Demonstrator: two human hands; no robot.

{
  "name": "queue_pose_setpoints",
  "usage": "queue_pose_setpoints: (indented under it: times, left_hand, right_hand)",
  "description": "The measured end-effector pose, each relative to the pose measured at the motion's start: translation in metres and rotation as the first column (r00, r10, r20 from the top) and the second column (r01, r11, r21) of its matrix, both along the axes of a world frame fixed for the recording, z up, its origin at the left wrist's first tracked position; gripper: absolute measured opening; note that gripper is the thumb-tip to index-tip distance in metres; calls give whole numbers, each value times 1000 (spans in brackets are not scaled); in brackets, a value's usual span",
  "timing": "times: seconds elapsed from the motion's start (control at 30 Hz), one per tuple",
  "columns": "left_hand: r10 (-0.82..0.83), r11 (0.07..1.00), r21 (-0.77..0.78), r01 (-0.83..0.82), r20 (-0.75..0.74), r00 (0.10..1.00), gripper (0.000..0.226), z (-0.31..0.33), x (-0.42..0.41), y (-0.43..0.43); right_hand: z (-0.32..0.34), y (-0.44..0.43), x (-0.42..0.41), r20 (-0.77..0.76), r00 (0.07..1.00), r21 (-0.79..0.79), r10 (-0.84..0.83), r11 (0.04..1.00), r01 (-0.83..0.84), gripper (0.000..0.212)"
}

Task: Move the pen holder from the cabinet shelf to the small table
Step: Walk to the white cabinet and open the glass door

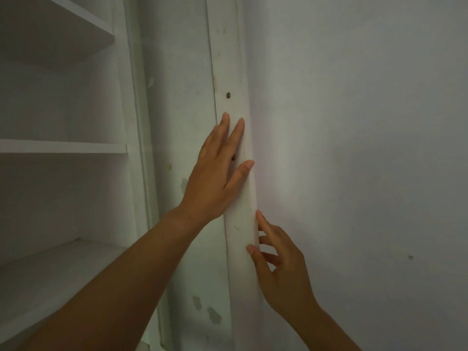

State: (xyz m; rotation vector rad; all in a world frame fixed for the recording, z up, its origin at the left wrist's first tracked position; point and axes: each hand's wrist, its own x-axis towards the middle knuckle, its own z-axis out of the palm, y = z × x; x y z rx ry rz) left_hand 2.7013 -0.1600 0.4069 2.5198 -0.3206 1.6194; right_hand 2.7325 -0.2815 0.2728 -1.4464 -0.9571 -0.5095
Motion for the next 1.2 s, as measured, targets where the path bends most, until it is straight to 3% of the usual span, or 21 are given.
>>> queue_pose_setpoints:
  times: [0.27, 0.57, 0.97, 1.2]
  left_hand:
    - [17, 995, 94, -18, 4, 1000, 68, -7, 47, 13]
    - [63, 988, 138, -67, 34, 997, 67, -16, 80, 22]
    - [108, 987, 116, -112, 35, 993, 67, -16, 81, 21]
    - [202, 973, 118, -199, -10, 979, 64, -15, 65, 11]
  right_hand:
    - [-2, -4, 42, 66, 991, -1, -117, 993, 117, 49]
    - [-13, 1, 76, 56, 991, 15, -124, 992, 123, 58]
    - [-14, 0, 93, 98, 995, 24, -2, 1000, -1, 59]
    - [-5, -13, 96, 50, 982, 19, 180, 983, -181, 61]
